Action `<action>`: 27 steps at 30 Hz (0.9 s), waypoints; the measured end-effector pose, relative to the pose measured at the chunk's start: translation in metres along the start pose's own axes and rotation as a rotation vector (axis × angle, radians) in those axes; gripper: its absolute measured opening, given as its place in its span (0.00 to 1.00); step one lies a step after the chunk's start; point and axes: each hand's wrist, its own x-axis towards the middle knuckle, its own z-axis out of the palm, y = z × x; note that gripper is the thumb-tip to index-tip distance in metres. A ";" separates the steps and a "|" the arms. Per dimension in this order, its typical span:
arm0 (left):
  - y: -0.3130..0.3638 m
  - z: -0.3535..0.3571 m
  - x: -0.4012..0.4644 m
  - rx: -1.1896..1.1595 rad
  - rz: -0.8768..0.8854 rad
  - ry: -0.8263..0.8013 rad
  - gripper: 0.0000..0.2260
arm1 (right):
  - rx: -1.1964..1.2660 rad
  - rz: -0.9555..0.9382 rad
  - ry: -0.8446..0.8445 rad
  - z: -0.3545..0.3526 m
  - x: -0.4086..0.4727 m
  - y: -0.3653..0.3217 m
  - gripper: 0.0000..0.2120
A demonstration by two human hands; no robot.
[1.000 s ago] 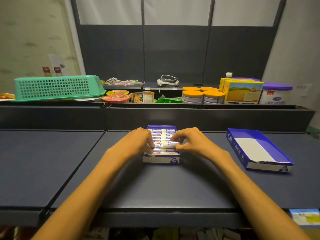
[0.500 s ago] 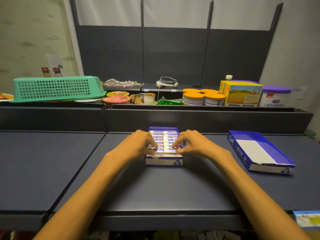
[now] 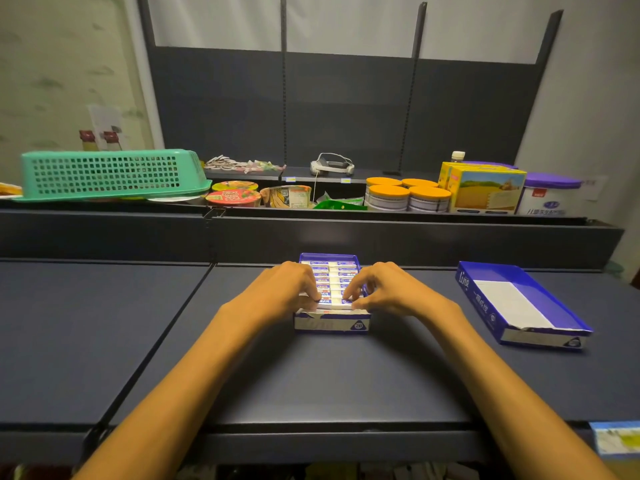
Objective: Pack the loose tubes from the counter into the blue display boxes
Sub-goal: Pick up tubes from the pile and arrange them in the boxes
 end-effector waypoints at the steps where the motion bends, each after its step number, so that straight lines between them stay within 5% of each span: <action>1: 0.000 0.000 0.000 0.001 0.002 0.000 0.13 | -0.002 0.004 -0.005 0.000 0.000 -0.001 0.13; 17: -0.006 0.006 0.001 -0.065 -0.039 0.046 0.15 | -0.007 0.016 -0.012 -0.003 -0.002 -0.006 0.14; 27: -0.029 -0.016 -0.044 -0.102 -0.242 0.250 0.24 | 0.011 -0.109 0.300 -0.008 -0.003 -0.027 0.16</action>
